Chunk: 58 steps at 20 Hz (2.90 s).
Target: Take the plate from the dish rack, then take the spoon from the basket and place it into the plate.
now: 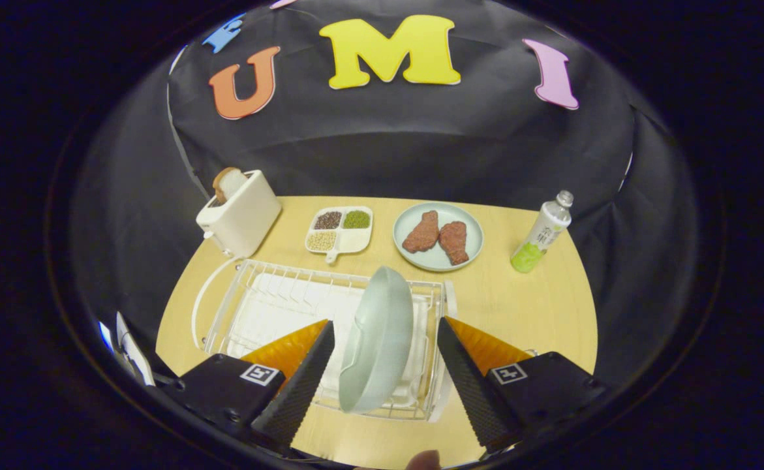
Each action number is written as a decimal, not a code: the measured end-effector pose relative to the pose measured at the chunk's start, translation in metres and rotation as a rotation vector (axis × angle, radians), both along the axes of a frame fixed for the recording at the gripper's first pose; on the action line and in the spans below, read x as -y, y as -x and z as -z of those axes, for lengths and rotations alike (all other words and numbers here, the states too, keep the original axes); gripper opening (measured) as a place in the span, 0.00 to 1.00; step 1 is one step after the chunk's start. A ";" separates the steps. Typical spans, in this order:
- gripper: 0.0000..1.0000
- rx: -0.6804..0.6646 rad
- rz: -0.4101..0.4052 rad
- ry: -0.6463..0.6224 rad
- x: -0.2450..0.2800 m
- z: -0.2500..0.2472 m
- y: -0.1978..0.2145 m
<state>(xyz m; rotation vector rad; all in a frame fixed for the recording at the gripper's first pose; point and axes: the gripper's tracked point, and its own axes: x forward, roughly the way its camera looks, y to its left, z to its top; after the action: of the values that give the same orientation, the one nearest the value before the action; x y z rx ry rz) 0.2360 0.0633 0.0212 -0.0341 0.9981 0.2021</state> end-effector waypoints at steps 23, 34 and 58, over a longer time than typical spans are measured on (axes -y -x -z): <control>0.30 -0.016 0.212 0.204 0.004 0.002 -0.009; 0.25 0.108 0.133 0.217 -0.009 -0.050 0.027; 0.25 -0.136 0.155 -0.171 0.006 0.114 0.210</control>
<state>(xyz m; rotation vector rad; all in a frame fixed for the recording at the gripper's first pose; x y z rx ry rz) 0.0263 0.0570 -0.0931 0.2148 1.1103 0.1484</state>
